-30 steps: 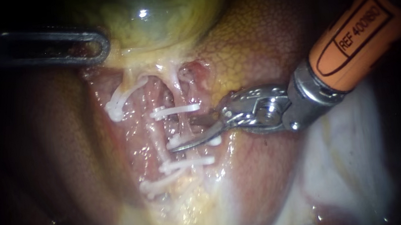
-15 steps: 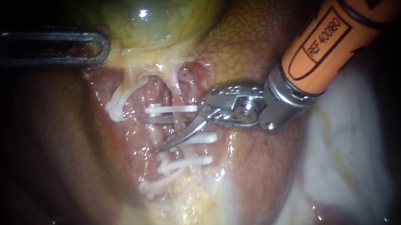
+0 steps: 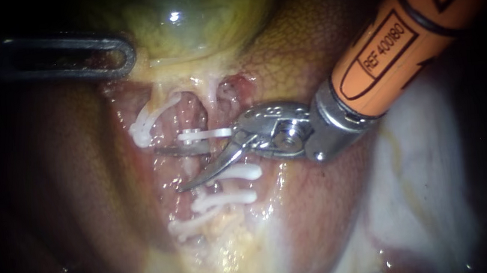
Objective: Go to the cutting position right tube
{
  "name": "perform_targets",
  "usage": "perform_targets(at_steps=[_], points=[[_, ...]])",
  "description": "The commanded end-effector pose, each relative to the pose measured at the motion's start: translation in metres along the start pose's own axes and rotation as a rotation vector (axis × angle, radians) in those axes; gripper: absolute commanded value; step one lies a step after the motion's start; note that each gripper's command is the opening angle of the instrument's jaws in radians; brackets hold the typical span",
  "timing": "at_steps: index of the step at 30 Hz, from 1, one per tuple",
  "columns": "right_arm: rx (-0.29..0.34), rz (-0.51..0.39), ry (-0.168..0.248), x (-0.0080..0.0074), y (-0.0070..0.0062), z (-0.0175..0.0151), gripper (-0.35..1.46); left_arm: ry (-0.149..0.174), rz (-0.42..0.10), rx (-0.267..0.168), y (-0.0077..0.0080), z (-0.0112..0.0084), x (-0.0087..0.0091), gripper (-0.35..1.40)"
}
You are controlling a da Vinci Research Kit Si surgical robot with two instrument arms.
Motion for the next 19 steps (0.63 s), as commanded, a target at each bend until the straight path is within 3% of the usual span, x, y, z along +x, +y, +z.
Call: perform_targets(at_steps=[1, 7, 19], points=[[0.002, 0.002, 0.001, 0.0004, -0.0004, -0.0001, 0.91, 0.000, 0.001, 0.002, 0.0000, -0.0001, 0.0000, -0.35], [0.011, 0.000, 0.006, 0.0025, -0.0020, -0.0002, 0.91, 0.000, 0.001, 0.002, 0.0000, -0.0001, 0.0000, -0.35], [0.012, -0.002, 0.006, 0.0024, -0.0021, -0.0001, 0.93, 0.000, 0.001, 0.002, 0.0000, -0.0001, 0.0000, -0.35]])
